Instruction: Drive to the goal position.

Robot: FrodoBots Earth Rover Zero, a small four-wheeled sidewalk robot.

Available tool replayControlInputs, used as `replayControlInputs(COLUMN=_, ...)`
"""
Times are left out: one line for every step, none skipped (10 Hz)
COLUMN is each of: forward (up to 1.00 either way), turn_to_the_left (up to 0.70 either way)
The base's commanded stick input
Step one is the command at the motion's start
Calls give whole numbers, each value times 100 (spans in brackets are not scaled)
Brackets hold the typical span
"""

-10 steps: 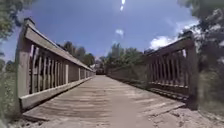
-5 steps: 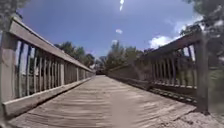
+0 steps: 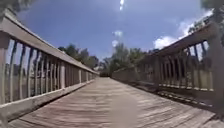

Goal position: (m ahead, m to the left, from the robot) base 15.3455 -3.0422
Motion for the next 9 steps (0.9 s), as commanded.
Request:
replayControlInputs(forward=50, turn_to_the_left=0)
replayControlInputs(forward=50, turn_to_the_left=0)
replayControlInputs(forward=50, turn_to_the_left=0)
replayControlInputs(forward=50, turn_to_the_left=0)
replayControlInputs(forward=50, turn_to_the_left=0)
replayControlInputs(forward=50, turn_to_the_left=0)
replayControlInputs(forward=50, turn_to_the_left=0)
replayControlInputs(forward=50, turn_to_the_left=0)
replayControlInputs(forward=50, turn_to_the_left=0)
